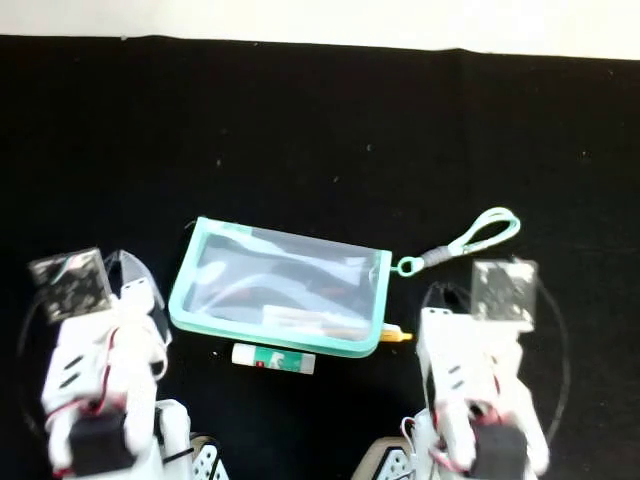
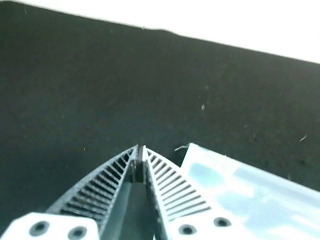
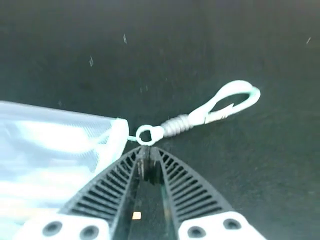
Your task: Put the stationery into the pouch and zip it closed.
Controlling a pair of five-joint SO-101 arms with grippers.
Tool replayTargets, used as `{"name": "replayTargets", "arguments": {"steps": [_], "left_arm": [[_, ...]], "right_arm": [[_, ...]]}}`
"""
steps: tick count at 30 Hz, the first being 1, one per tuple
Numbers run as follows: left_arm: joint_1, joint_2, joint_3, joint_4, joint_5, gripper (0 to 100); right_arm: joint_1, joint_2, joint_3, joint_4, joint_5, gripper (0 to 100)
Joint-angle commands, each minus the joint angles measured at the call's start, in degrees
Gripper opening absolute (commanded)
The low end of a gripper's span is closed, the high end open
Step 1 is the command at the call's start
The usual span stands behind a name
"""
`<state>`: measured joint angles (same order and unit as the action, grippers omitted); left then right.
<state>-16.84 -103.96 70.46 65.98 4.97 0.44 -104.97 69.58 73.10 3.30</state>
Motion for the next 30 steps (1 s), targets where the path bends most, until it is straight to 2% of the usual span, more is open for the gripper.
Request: {"name": "replayTargets", "arguments": {"steps": [1,3,8,10,18,20,27,30], "left_arm": [[1.0,0.4,-7.2,4.2,0.4,1],[1.0,0.4,-9.9,7.3,0.4,3],[0.6,0.4,-16.2,15.0,0.5,22],[0.6,0.5,-19.4,17.8,0.5,26],[1.0,0.6,-25.1,18.6,0.4,26],[1.0,0.6,-26.3,18.6,-1.6,26],[1.0,1.0,-31.8,18.5,-2.9,26],[1.0,5.4,-35.9,18.5,-2.9,26]], "right_arm": [[0.3,0.0,-8.7,5.3,0.4,0.6],[0.3,0.0,-12.4,9.0,0.4,0.6],[0.3,0.1,-21.3,15.3,0.4,0.6],[0.4,0.2,-24.5,17.5,0.4,0.6],[0.7,0.4,-34.1,24.6,0.4,0.6],[0.7,2.2,-36.4,25.2,0.4,0.6],[0.7,18.3,-53.9,27.6,0.4,0.6],[0.7,25.2,-62.0,27.6,0.4,0.6]]}}
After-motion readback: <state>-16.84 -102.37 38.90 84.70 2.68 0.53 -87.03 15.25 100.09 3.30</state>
